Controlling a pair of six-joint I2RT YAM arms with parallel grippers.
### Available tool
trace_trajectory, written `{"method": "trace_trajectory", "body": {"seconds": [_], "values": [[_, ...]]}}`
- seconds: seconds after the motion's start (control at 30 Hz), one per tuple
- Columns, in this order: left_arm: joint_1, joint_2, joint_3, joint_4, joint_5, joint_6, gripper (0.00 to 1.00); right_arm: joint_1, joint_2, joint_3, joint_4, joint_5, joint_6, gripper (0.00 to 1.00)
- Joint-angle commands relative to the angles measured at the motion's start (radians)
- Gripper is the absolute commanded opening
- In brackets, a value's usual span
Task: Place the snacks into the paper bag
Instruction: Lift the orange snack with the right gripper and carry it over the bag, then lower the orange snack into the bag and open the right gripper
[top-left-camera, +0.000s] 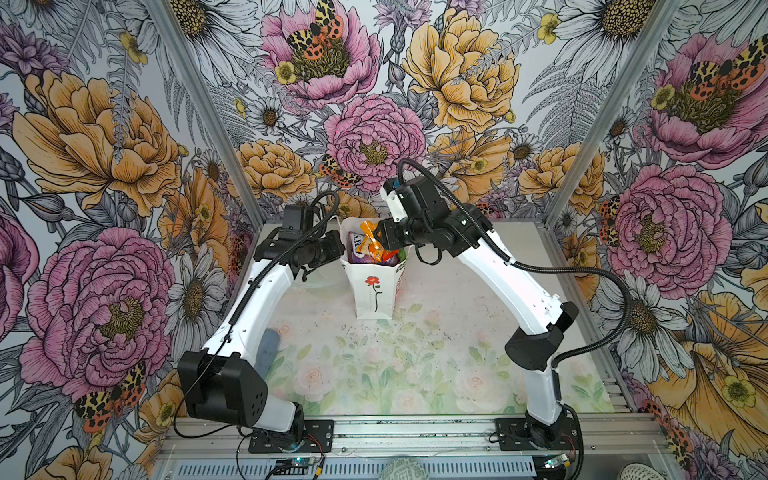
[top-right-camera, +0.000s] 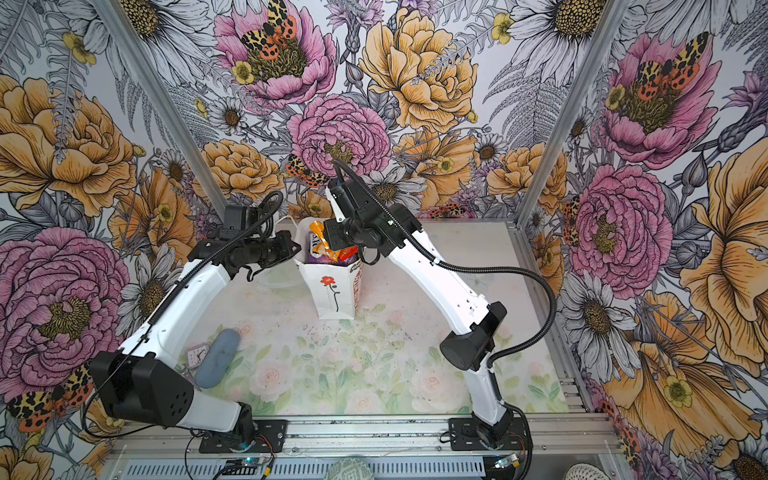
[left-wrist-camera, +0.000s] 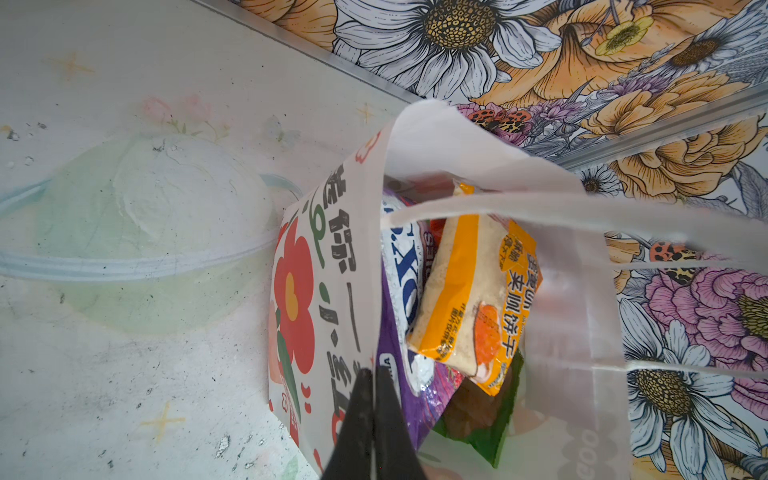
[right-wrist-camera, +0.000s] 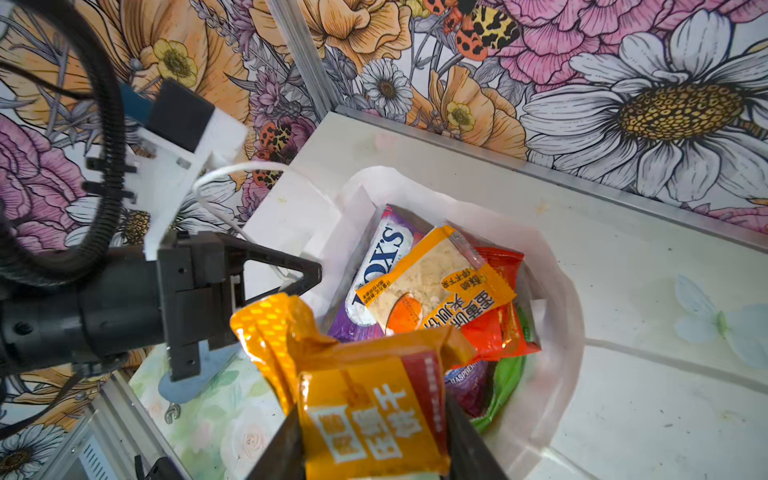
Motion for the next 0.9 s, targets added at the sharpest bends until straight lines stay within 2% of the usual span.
{"method": "trace_trajectory", "body": {"seconds": [0.0, 0.13, 0.23, 0.5, 0.57, 0.73, 0.87], "values": [[-0.002, -0.053, 0.01, 0.047, 0.018, 0.007, 0.04, 0.002, 0.029, 0.047, -0.03, 0.044, 0.0, 0.27], [-0.001, -0.051, 0.01, 0.047, 0.02, 0.007, 0.04, 0.003, 0.064, 0.053, -0.036, 0.055, -0.004, 0.27], [-0.001, -0.051, 0.009, 0.048, 0.022, 0.006, 0.04, 0.003, 0.101, 0.053, -0.059, 0.106, -0.007, 0.27], [0.001, -0.048, 0.009, 0.048, 0.021, 0.005, 0.04, 0.052, 0.154, 0.074, -0.115, 0.081, -0.019, 0.3], [0.001, -0.047, 0.01, 0.048, 0.021, 0.006, 0.04, 0.057, 0.164, 0.073, -0.124, 0.077, -0.022, 0.34], [0.001, -0.048, 0.009, 0.047, 0.021, 0.005, 0.04, 0.061, 0.164, 0.076, -0.135, 0.089, -0.023, 0.52], [0.001, -0.048, 0.01, 0.048, 0.021, 0.005, 0.04, 0.061, 0.148, 0.082, -0.137, 0.118, -0.022, 0.59]]}}
